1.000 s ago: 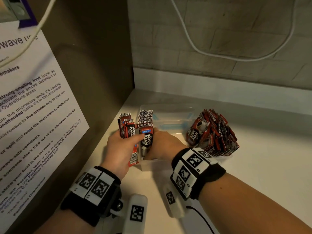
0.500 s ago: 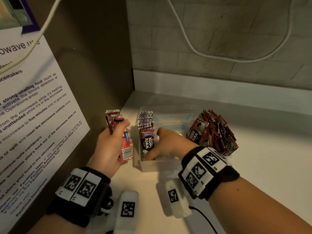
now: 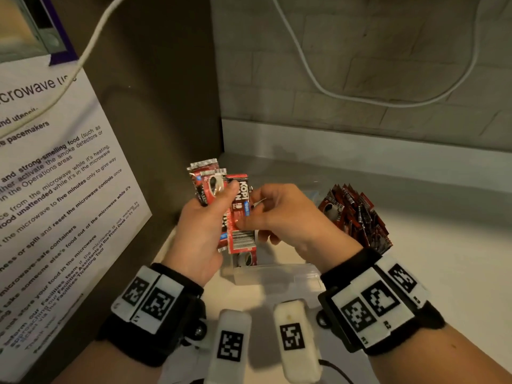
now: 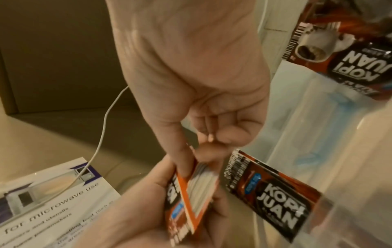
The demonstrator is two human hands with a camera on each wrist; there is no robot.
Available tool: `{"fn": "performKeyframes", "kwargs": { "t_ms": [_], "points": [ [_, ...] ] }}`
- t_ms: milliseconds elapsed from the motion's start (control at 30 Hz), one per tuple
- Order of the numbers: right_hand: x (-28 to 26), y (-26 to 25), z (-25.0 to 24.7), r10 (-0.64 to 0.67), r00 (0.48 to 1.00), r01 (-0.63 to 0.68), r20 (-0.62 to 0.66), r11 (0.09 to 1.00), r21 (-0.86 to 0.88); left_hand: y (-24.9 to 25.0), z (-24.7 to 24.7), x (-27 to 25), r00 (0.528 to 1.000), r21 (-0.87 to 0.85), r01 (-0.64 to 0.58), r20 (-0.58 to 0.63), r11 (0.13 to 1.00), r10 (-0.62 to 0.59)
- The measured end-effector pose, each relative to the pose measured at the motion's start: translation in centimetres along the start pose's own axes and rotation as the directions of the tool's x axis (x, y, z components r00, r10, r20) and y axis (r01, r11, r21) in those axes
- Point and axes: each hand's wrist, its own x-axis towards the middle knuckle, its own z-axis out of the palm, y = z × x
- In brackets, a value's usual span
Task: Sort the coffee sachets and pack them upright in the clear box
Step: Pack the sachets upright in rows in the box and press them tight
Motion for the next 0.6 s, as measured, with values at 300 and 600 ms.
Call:
{"fn": "performKeyframes", "kwargs": {
  "t_ms": [300, 600],
  "points": [
    [0.3, 1.0, -1.5, 0.120, 0.992, -0.103, -0.031, 0.937, 0.332, -0.3, 1.3, 0.6, 0.998, 0.032, -0.046, -0.044, 0.998, 0.047],
    [-0.2, 1.6, -1.9, -0.002, 0.986, -0.052, 0.165, 0.945, 0.322, 0.3, 1.3, 1.0, 0.997, 0.058, -0.019, 0.073, 0.998, 0.015]
  ]
}}
